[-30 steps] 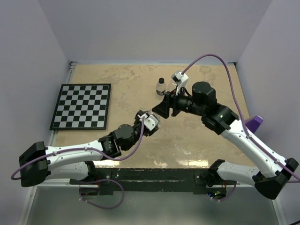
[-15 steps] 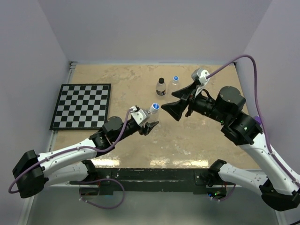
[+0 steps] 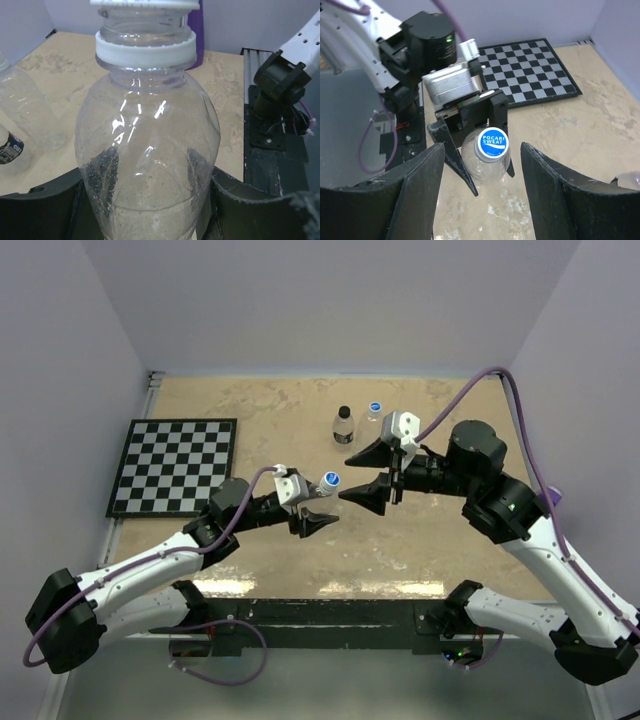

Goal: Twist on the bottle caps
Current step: Screw the bottle cap onto the plastic bottle.

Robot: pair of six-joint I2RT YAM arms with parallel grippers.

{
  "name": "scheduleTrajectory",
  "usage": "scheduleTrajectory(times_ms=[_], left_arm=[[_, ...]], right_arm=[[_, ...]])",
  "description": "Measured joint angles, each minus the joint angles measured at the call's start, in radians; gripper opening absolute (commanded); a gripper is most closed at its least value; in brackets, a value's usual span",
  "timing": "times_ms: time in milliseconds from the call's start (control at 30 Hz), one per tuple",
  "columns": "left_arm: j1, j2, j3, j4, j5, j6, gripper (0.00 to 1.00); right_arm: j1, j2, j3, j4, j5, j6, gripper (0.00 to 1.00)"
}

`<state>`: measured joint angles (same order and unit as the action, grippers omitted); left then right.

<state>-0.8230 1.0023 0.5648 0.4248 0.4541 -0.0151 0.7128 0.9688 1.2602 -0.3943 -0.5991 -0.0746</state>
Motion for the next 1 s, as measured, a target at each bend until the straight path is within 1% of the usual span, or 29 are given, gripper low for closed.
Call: scheduleTrajectory(times_ms=[200,367,633,1000], left_arm=[[0.018,0.0,0.003,0.0,0.113,-0.016,0.0],[0.018,0.0,0.013,0.0,0.166,-0.023,0.0],[0.018,0.0,0.023,0.0,0.207,-0.027,0.0],[0.018,0.0,0.037,-0.001,0.222,-0.026,0.0]], right_arm=[[0.0,0.005,0.0,-0.041,-0.108,-0.112,0.57],[0.0,0.024,0.0,-0.061,-0.153,-0.156,0.56],[0.0,0.048,0.0,-0.063,-0.179,-0.174,0.55],[0.0,0.075,0.002,-0.062,-0.209,-0.174,0.49]])
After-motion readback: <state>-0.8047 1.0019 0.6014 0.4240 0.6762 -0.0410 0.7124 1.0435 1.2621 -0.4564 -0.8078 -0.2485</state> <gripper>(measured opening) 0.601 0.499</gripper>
